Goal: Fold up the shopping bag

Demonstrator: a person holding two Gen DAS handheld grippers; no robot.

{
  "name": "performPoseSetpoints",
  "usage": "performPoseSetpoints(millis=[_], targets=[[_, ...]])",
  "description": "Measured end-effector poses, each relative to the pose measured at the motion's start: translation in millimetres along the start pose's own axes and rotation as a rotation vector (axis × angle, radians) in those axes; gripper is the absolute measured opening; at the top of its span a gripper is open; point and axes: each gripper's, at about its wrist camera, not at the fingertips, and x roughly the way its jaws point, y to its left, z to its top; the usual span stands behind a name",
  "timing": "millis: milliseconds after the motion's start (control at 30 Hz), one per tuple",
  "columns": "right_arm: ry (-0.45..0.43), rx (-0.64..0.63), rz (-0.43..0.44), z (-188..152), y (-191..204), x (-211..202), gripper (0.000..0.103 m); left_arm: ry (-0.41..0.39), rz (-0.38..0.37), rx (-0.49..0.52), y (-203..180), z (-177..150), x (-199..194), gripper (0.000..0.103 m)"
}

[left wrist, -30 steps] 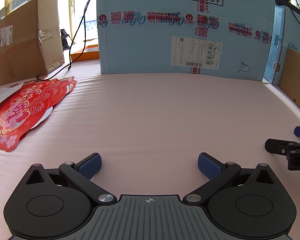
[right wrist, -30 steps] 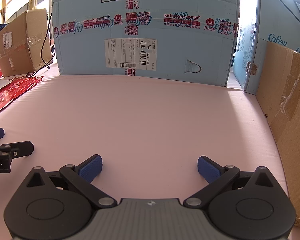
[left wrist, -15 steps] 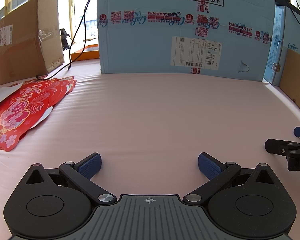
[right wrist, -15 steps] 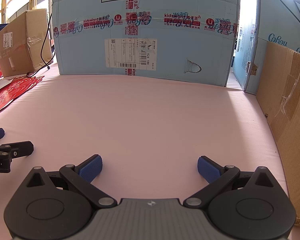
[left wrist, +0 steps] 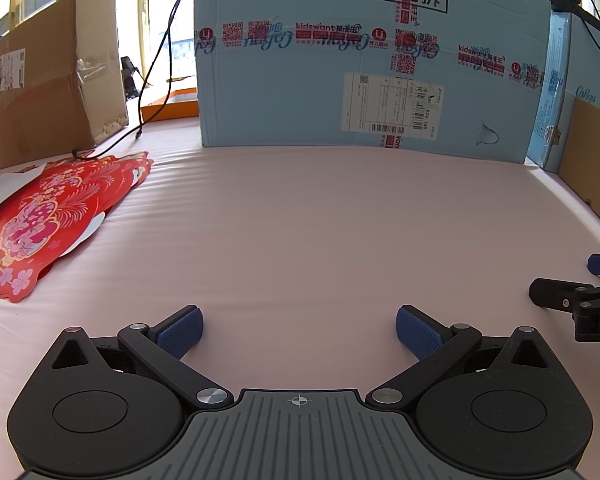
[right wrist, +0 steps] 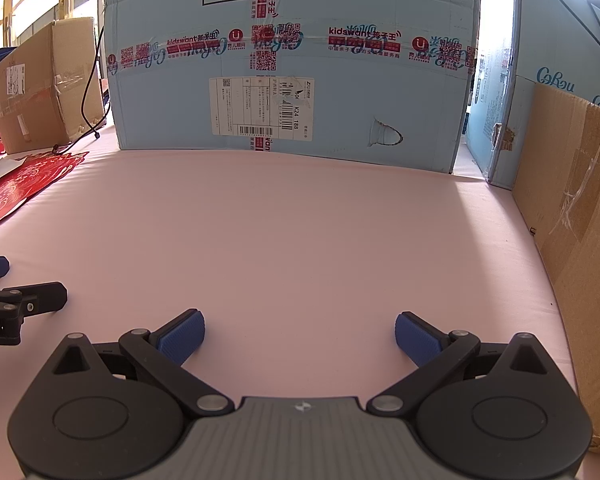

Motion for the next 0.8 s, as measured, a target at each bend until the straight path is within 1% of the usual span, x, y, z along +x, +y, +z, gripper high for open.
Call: performPoseSetpoints(millis=[800], targets=[[0.001, -0.001, -0.001, 1.2, 1.6, -1.2, 0.103, 0.001, -0.003, -0.002, 1.2, -0.8, -0.1, 0.103]])
